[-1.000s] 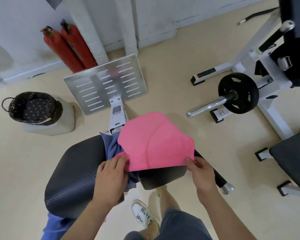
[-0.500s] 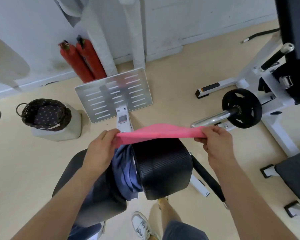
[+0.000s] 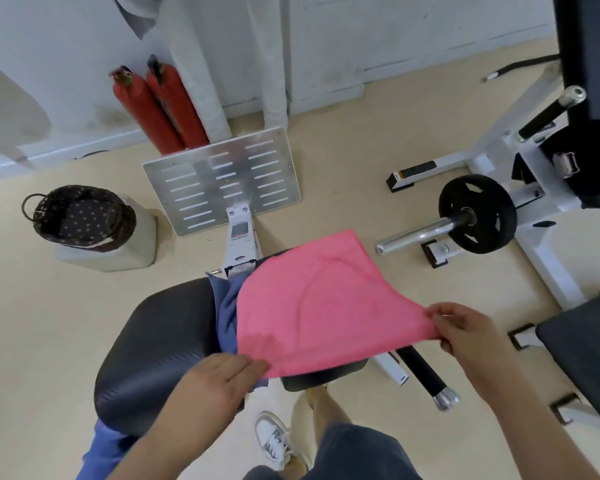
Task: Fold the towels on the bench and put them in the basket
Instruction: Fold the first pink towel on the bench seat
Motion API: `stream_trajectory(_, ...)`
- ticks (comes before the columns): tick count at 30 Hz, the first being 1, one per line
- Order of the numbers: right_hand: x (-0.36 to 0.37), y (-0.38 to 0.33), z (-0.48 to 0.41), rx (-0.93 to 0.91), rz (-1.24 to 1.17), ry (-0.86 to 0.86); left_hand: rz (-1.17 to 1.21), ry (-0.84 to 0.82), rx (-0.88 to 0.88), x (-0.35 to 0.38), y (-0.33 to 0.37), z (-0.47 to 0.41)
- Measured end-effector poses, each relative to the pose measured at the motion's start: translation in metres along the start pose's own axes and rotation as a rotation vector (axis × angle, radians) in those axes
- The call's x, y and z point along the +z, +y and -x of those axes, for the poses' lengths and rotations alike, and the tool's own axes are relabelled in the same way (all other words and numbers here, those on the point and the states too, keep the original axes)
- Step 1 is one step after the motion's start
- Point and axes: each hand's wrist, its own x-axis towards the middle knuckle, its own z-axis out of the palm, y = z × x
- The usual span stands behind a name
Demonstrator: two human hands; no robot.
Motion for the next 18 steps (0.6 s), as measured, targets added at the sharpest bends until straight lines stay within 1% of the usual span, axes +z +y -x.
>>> stream_trajectory(2,-0.003,0.025,0.009,0.029,0.094,-0.008,0.024,-0.053,0.034,0.015,0.008,0.011)
stream_trajectory(3,-0.003,0.032,0.012,0.034,0.125,-0.012,0.036,-0.047,0.032,0.02,0.009,0.014)
stream_trajectory(6,-0.006,0.04,0.023,0.047,0.145,-0.042,0.095,-0.104,0.002,0.022,0.015,0.021)
stream_trajectory(7,-0.009,0.04,0.027,0.043,0.13,-0.086,0.103,-0.118,0.003,0.021,0.016,0.023)
stream_trajectory(9,-0.015,0.039,0.036,0.04,0.133,-0.236,0.126,-0.14,-0.005,0.017,0.019,0.026)
stream_trajectory(11,-0.021,0.04,0.043,0.02,0.224,-0.34,0.145,-0.144,-0.008,0.013,0.019,0.029)
stream_trajectory(13,-0.024,0.042,0.049,-0.058,0.342,-0.295,0.207,-0.141,-0.048,0.012,0.018,0.033)
stream_trajectory(15,-0.025,0.042,0.053,-0.123,0.372,-0.215,0.274,-0.14,-0.084,0.011,0.016,0.038)
stream_trajectory(18,-0.027,0.045,0.055,-0.18,0.417,-0.185,0.396,-0.223,-0.144,0.004,0.023,0.043)
